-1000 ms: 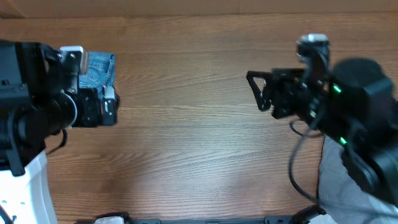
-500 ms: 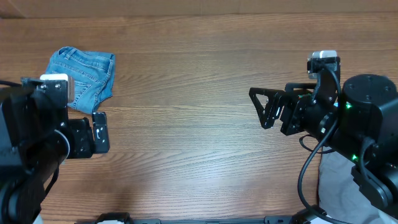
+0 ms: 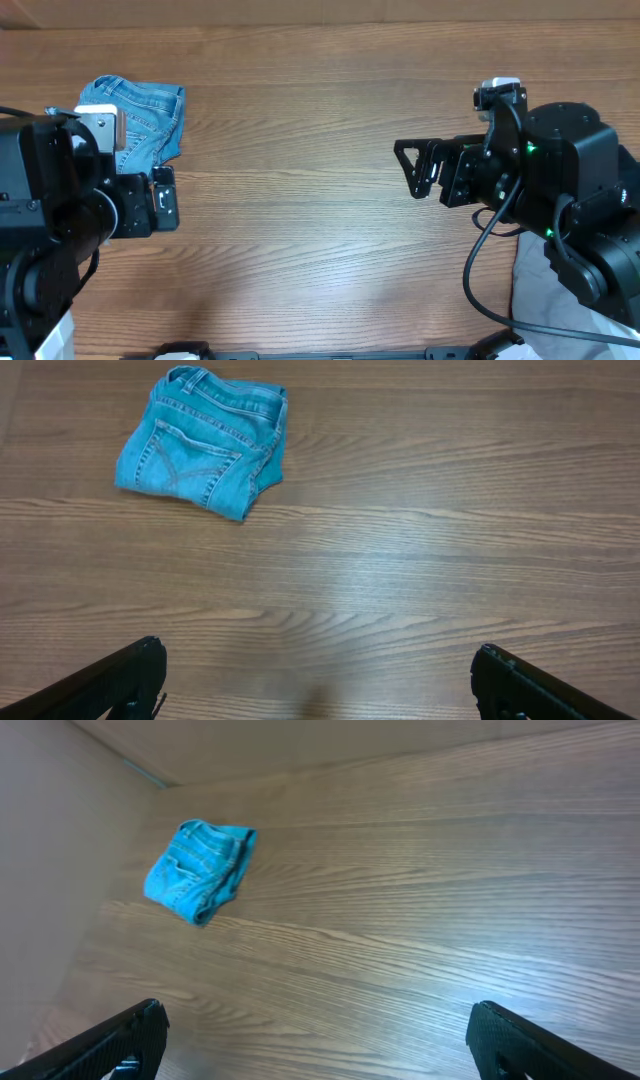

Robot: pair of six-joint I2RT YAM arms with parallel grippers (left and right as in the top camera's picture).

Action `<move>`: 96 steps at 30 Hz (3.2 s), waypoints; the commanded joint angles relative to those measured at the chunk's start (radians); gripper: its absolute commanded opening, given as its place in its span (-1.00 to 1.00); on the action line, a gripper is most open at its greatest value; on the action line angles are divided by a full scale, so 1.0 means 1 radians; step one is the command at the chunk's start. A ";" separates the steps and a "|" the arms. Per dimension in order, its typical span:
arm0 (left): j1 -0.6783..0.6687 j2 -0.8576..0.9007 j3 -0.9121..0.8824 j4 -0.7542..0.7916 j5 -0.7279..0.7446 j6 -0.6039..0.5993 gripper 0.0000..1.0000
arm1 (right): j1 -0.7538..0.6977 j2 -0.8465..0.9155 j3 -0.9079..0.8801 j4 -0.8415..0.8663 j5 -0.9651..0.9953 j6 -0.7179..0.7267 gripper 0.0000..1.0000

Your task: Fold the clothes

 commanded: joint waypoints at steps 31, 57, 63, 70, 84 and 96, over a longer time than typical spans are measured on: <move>-0.006 0.031 -0.003 0.001 -0.013 -0.021 1.00 | -0.462 -0.768 -1.028 0.610 0.014 -0.165 1.00; -0.006 0.031 -0.003 0.001 -0.013 -0.021 1.00 | -0.484 -1.138 -1.563 0.953 0.003 -0.164 1.00; -0.006 0.031 -0.003 0.001 -0.013 -0.021 1.00 | -0.484 -1.138 -1.563 0.952 0.003 -0.164 1.00; -0.006 0.031 -0.003 0.001 -0.013 -0.021 1.00 | -0.484 -1.138 -1.563 0.952 0.003 -0.164 1.00; -0.008 0.031 -0.003 0.001 -0.014 -0.021 1.00 | -0.484 -1.138 -1.563 0.952 0.003 -0.164 1.00; -0.008 -0.189 -0.304 0.374 0.010 -0.014 1.00 | -0.484 -1.138 -1.563 0.952 0.003 -0.164 1.00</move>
